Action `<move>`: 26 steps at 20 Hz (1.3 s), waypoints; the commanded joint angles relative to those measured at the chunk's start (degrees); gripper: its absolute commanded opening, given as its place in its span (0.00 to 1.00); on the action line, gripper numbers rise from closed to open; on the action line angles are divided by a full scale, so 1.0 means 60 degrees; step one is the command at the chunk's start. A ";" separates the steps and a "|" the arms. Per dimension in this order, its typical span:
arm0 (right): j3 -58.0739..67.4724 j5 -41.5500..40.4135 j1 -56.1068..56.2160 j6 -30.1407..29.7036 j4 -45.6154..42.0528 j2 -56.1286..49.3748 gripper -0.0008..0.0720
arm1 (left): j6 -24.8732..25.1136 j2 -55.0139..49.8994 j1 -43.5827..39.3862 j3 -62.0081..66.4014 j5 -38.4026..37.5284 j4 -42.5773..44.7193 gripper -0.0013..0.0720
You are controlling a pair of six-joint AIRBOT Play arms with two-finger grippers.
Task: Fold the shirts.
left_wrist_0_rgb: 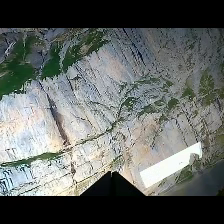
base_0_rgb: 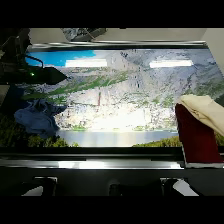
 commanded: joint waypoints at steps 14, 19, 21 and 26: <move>-0.0962 -0.3818 0.0291 -0.2470 -0.2025 0.0601 0.91 | -0.0080 0.0055 -0.0015 0.1570 0.0120 0.1446 0.05; 0.1792 -0.7187 0.5155 -0.2262 -0.1887 0.0488 0.87 | -0.3493 -0.0601 -0.0328 0.2514 0.0178 0.8608 0.06; 0.1665 -0.6251 0.7333 -0.1173 -0.1872 -0.0175 0.88 | -0.3891 -0.1162 -0.0291 0.2127 -0.1122 0.8174 0.57; 0.1330 -0.2616 0.9493 -0.0634 -0.0721 -0.2980 0.85 | -0.3606 -0.0878 -0.0357 -0.1767 -0.1996 0.5504 0.83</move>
